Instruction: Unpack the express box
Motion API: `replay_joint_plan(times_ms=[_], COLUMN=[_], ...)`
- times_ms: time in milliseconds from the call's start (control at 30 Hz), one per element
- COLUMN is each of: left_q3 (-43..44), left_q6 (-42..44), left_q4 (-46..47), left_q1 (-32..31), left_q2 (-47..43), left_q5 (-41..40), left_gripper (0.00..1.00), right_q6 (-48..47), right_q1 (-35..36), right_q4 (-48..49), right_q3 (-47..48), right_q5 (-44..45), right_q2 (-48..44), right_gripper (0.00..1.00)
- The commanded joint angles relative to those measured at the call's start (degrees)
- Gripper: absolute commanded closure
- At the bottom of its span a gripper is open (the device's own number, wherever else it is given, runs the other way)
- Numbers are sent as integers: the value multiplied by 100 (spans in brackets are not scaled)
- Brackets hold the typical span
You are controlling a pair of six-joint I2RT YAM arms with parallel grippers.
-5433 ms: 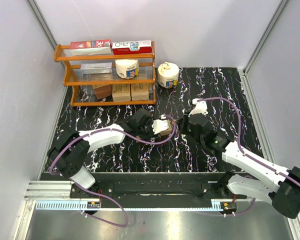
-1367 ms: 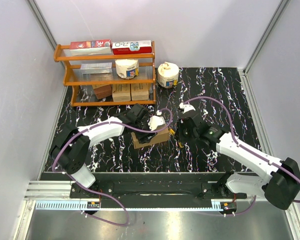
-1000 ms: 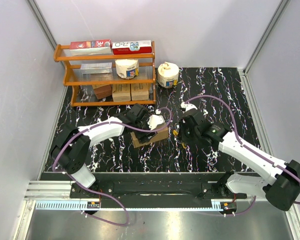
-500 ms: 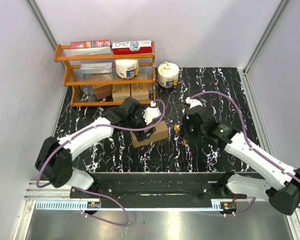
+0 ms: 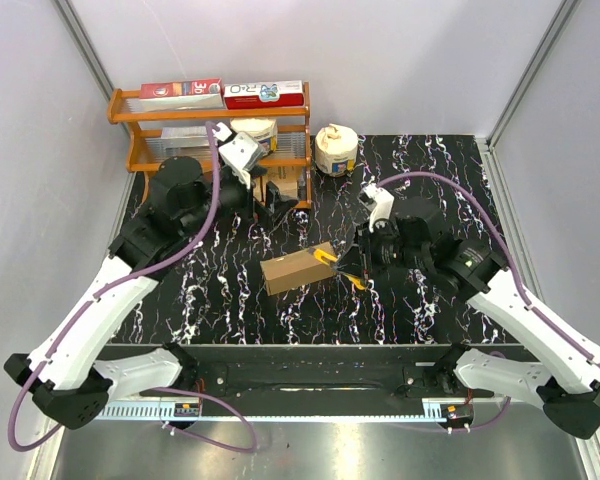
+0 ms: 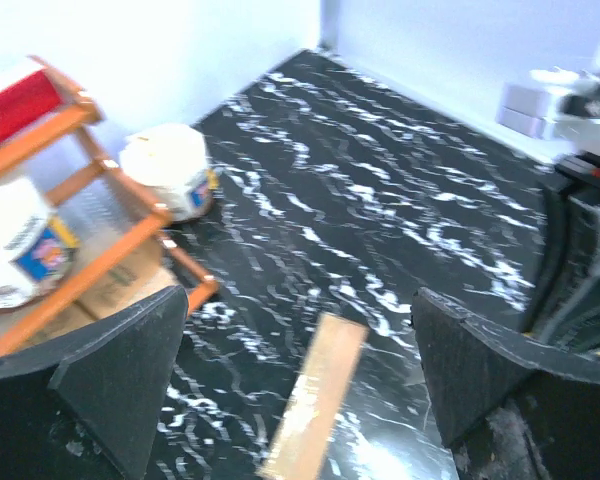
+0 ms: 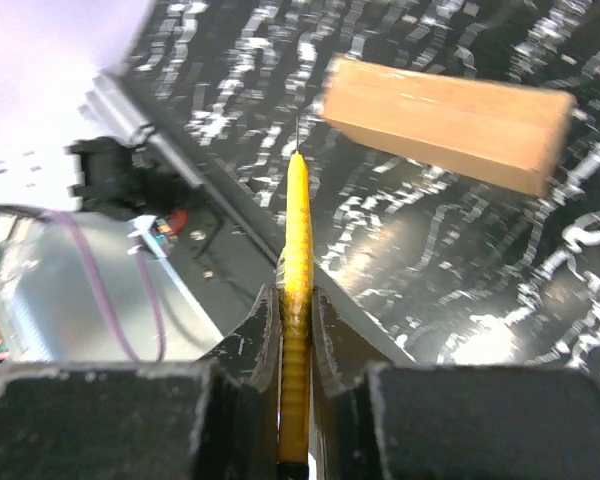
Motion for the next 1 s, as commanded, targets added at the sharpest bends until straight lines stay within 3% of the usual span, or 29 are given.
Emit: replay_joint_plan(times_ms=[0, 300, 667, 900, 967], left_q3=[-14, -743, -990, -928, -928], left_q6=[-1366, -2107, -2908, -2925, -2917], left_q4=[-290, -544, 264, 325, 344], left_q1=[-1, 8, 8, 8, 17], left_q2=[-92, -866, -796, -726, -752], left_q5=[1670, 3710, 4644, 4653, 4645], left_gripper=[1, 15, 27, 67, 86], right_q6=[-191, -68, -129, -156, -156], right_q1=[29, 46, 46, 46, 37], right_q4=[767, 1127, 1233, 1312, 1312], right_q3=[582, 1294, 1312, 1259, 1207], right_q5=[-1573, -2550, -3254, -3404, -3395], right_q2=[-54, 307, 491, 500, 465], right_gripper=[100, 100, 100, 100, 100])
